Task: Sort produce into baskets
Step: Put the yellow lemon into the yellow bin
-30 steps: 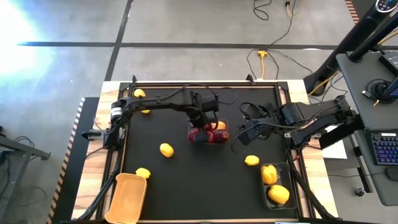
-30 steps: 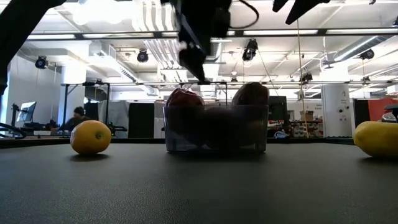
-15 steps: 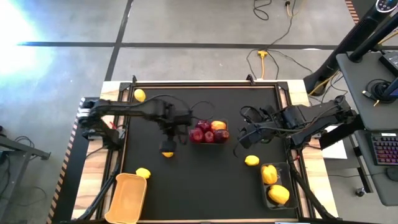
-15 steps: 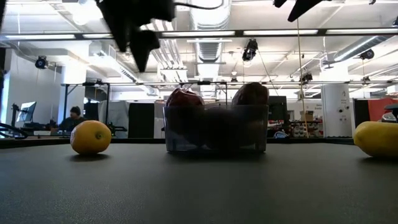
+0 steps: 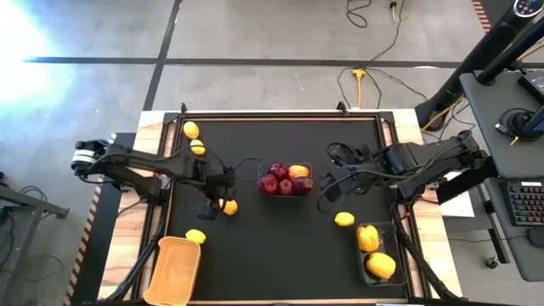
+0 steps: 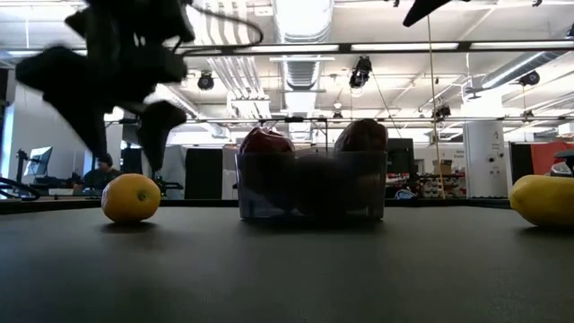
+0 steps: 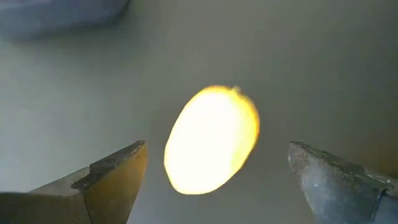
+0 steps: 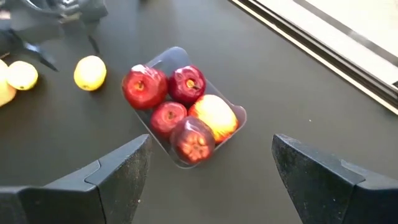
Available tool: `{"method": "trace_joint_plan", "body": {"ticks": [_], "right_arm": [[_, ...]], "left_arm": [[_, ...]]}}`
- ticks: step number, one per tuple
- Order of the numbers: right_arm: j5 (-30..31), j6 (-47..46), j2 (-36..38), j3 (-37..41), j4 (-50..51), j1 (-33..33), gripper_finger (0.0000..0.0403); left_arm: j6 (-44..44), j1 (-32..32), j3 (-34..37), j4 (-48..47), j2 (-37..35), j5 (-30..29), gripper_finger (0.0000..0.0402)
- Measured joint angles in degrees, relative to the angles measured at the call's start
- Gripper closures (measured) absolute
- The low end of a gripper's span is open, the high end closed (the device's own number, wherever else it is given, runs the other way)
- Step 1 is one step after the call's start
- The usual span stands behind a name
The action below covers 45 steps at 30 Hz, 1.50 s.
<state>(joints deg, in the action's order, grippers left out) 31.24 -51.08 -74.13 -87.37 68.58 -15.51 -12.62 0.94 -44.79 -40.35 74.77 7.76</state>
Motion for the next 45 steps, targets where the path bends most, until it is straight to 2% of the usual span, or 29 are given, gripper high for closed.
{"method": "trace_joint_plan", "body": {"ticks": [9,15,18,21,26,30,33,37,41,45], "right_arm": [[-0.11,-1.37,0.0,0.0,-0.29,0.0,0.0078],[-0.01,-1.41,0.0,0.0,-0.31,0.0,0.0078],[0.32,-1.64,0.0,0.0,-0.43,0.0,0.0078],[0.33,-2.73,0.0,0.0,-0.53,0.0,0.0078],[0.35,-2.94,-0.01,0.19,-1.05,0.0,0.0078],[1.44,-2.94,-0.02,0.68,-1.73,0.0,0.0078],[3.28,-2.79,-0.02,1.61,-2.23,0.0,0.0078],[2.44,3.14,-0.02,3.42,-7.47,0.0,0.0078],[1.31,11.96,-0.02,4.76,-14.29,0.0,0.0078],[1.35,21.95,-0.04,5.33,-18.71,0.28,0.0078]], "left_arm": [[-0.83,-0.07,4.73,8.45,4.57,0.29,0.0029],[-0.35,0.14,4.58,9.07,10.88,0.19,0.0039],[-0.01,0.08,3.47,9.09,13.03,-0.09,0.0067],[0.21,0.08,2.86,9.27,14.14,-0.65,0.0112],[4.63,0.08,0.57,6.43,13.92,-0.9,0.0176],[10.45,0.17,-2.32,4.2,11.35,-0.16,0.0177],[14.86,0.59,-5.0,-1.98,9.13,-0.22,0.0169],[22.6,3.29,-8.09,-9.88,3.39,0.46,0.0159],[36.85,9.88,-10.18,-17.14,-3.01,2.78,0.0165],[53.42,19.48,-13.66,-24.82,-6.44,6.37,0.0167]]}}
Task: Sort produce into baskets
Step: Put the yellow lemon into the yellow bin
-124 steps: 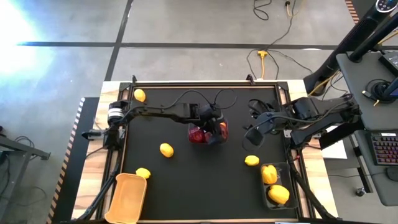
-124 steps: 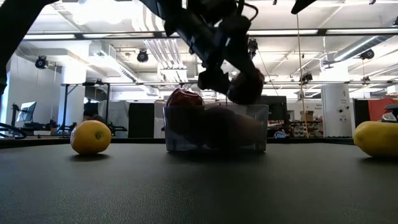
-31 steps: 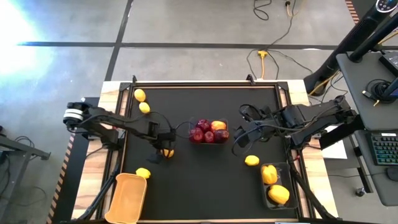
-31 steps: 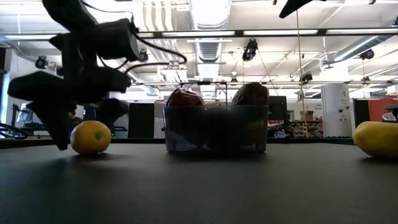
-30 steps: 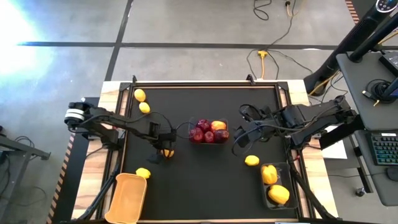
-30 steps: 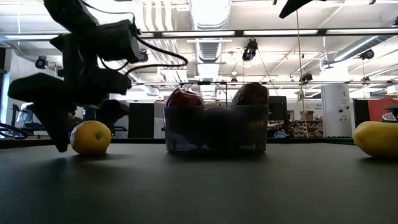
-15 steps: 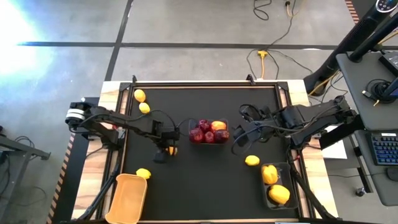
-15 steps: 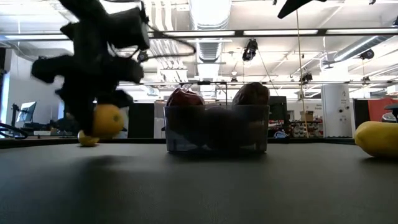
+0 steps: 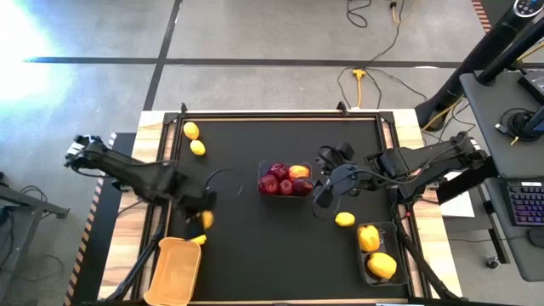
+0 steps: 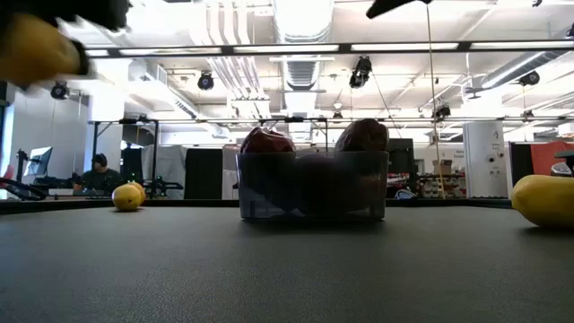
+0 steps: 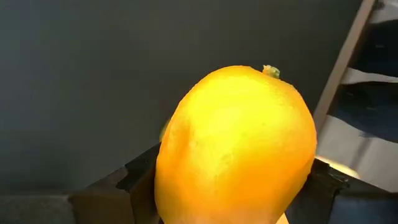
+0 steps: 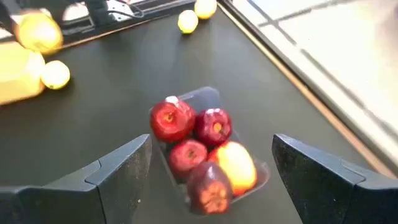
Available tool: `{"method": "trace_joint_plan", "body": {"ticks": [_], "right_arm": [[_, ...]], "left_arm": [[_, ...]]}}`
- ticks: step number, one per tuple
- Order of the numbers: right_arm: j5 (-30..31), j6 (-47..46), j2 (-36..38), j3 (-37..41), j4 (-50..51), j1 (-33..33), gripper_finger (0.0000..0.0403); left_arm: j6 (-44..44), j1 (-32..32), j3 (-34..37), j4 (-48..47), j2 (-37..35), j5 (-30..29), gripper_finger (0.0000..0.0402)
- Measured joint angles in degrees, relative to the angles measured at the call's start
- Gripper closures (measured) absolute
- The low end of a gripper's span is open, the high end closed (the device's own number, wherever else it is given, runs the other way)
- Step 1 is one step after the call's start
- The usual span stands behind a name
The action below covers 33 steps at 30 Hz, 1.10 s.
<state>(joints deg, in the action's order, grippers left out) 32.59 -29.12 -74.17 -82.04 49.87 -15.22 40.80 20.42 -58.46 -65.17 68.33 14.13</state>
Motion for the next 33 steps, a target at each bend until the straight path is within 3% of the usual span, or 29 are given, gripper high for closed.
{"method": "trace_joint_plan", "body": {"ticks": [6,14,20,27,33], "right_arm": [[0.76,8.19,0.0,0.02,-2.37,0.87,0.0078],[1.17,7.62,-0.19,-3.34,-8.8,-4.39,0.0078],[7.46,-0.95,-0.31,-5.03,-8.65,-7.22,0.0078],[7.42,-8.32,-0.59,-5.03,-8.51,-9.95,0.0078],[7.93,-11.95,-1.39,-5.03,-8.47,-11.77,0.0078]], "left_arm": [[17.35,16.84,-2.5,-2.88,0.16,-2.94,0.0167],[21.95,30.49,0.86,1.89,7.11,-4.44,0.0165],[21.78,33.06,4.72,2.65,11.71,-6.17,0.0164],[21.3,33.06,6.29,2.95,16.0,-4.47,0.0159],[21.22,33.21,4.72,3.07,16.47,-4.21,0.0123]]}}
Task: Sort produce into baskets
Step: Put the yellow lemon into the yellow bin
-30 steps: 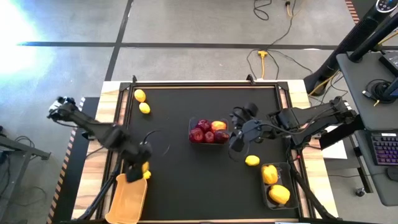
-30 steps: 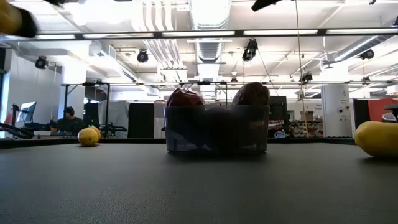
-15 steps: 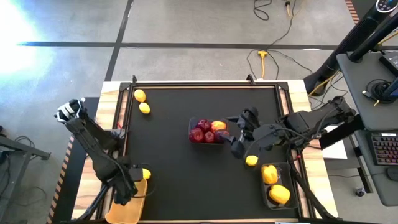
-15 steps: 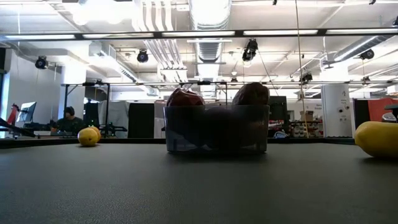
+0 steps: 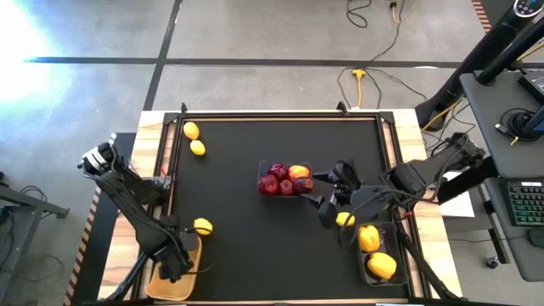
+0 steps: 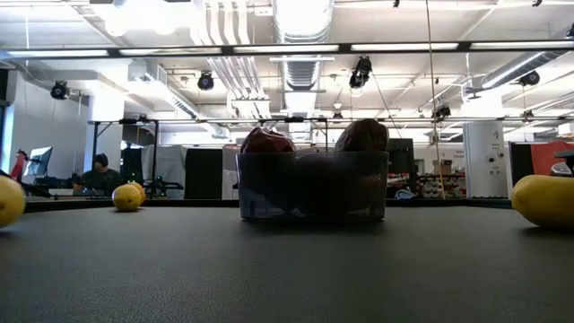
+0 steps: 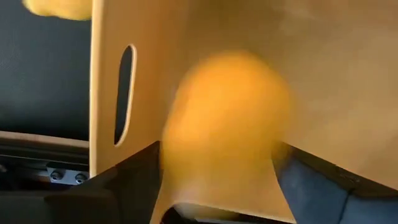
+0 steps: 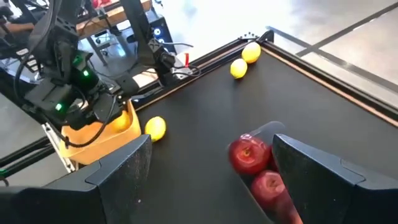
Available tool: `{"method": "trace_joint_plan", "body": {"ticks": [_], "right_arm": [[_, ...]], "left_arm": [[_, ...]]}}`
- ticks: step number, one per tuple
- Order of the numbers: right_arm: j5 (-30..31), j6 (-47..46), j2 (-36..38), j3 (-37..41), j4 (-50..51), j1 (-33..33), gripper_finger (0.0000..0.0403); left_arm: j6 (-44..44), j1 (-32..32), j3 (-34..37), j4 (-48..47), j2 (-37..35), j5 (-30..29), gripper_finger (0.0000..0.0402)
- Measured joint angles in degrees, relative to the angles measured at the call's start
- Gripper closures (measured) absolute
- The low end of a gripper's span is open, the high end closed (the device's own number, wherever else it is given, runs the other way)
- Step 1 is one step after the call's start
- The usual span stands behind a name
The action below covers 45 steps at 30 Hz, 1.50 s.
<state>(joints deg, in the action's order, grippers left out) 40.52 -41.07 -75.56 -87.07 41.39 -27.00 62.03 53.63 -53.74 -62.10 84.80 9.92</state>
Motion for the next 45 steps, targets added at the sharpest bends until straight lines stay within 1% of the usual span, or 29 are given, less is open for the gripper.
{"method": "trace_joint_plan", "body": {"ticks": [4,8,10,13,15,19,21,23,25,29,36,38,41,45], "right_arm": [[0.0,-0.27,-0.95,-0.02,0.03,-0.01,0.0078],[0.04,0.12,-1.36,-0.02,0.02,0.02,0.0078],[0.12,0.17,-1.57,-0.02,-0.02,0.12,0.0078],[0.13,0.38,-1.67,-0.02,0.02,0.12,0.0078],[0.22,0.4,-1.84,-0.04,-0.11,0.15,0.0078],[0.11,-0.07,-2.29,-0.04,0.02,0.12,0.0078],[-0.34,-0.71,-2.3,-0.04,0.26,0.08,0.0078],[-0.55,-1.66,-2.32,-0.04,0.23,-0.12,0.0078],[-1.47,-2.39,-2.43,-0.04,0.23,-0.31,0.0078],[-1.97,-3.19,-2.55,-0.04,0.26,-1.17,0.0078],[-1.93,-3.97,-2.55,-0.04,0.28,-1.21,0.0078],[-1.93,-4.13,-2.55,-0.04,0.28,-1.12,0.0078],[-1.93,-5.48,-2.55,-0.04,0.26,-1.12,0.0078],[-1.93,-6.91,-2.55,-0.03,0.26,-1.25,0.0078]], "left_arm": [[-0.35,0.02,-2.06,-1.24,-1.93,1.69,0.0097],[-3.35,0.02,-6.11,-7.0,-4.18,2.29,0.0084],[-5.83,-0.08,-9.18,-9.43,-5.47,-0.51,0.0083],[-8.54,-1.6,-13.03,-11.35,-7.14,-9.34,0.0086],[-11.04,-4.84,-13.75,-11.83,-7.77,-12.59,0.009],[-19.04,-14.46,-12.24,-11.09,-8.16,-15.05,0.01],[-22.31,-19.8,-10.41,-8.92,-8.09,-14.99,0.0105],[-24.07,-24.16,-8.32,-4.85,-7.77,-13.22,0.0109],[-24.62,-27.13,-6.44,-3.39,-6.8,-11.89,0.011],[-26.91,-29.02,-4.89,-3.18,-3.22,-11.3,0.0104],[-25.4,-29.39,-5.76,-2.61,5.45,-10.62,0.0065],[-25.4,-29.6,-5.87,-2.6,8.16,-8.76,0.0057],[-25.45,-29.75,-6.05,-2.78,12.09,-4.77,0.0053],[-25.56,-29.76,-6.25,-4.04,15.91,-5.71,0.0053]]}}
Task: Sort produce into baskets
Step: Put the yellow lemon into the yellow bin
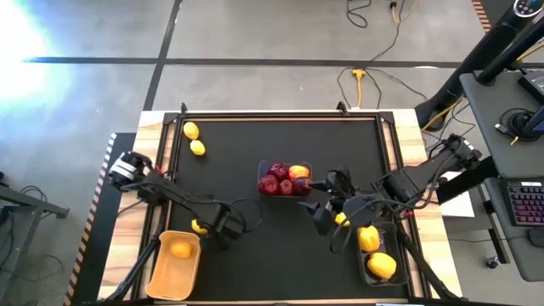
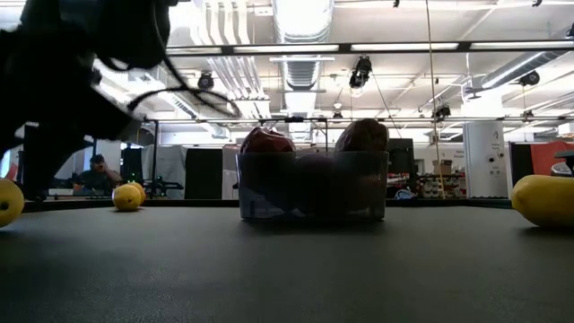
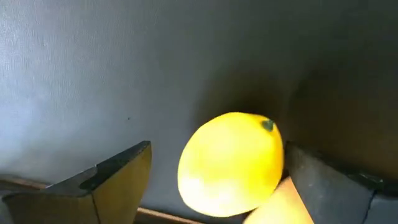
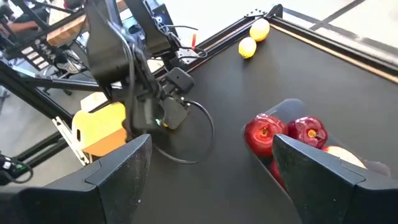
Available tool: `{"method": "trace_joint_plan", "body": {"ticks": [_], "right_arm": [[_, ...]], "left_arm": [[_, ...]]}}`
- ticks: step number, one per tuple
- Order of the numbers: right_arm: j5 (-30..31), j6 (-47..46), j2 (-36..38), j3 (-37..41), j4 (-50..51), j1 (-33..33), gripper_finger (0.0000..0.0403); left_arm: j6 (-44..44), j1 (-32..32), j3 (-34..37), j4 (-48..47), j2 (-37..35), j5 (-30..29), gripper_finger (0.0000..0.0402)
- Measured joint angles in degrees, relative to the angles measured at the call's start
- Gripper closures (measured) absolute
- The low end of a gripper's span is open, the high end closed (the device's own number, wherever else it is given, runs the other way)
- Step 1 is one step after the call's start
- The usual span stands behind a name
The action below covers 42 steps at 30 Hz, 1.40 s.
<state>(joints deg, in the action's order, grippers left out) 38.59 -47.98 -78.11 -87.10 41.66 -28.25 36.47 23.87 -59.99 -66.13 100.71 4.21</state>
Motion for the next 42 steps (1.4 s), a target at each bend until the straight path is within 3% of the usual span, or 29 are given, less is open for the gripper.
{"method": "trace_joint_plan", "body": {"ticks": [12,21,27,31,36,42], "right_arm": [[0.0,-1.51,-1.51,0.14,0.04,0.0,0.0078],[0.02,-1.12,-1.97,0.16,0.01,0.02,0.0078],[1.29,0.7,-2.36,0.16,0.0,0.29,0.0078],[4.53,2.88,-3.83,0.23,-0.03,0.57,0.0078],[5.46,4.21,-4.76,0.23,-0.19,0.79,0.0078],[5.53,3.64,-4.81,0.23,-0.23,0.79,0.0078]], "left_arm": [[-6.42,-0.25,0.07,-1.28,5.67,1.22,0.0069],[-7.84,-0.31,-0.42,-2.45,2.72,-1.76,0.0197],[-2.87,0.03,-5.43,-4.11,-8.35,-4.7,0.0205],[4.45,2.55,-8.92,-5.52,-18.12,-5.31,0.0179],[18.68,11.04,-9.0,-7.29,-27.58,-3.56,0.018],[33.4,23.05,-5.13,-6.88,-32.71,-2.91,0.019]]}}
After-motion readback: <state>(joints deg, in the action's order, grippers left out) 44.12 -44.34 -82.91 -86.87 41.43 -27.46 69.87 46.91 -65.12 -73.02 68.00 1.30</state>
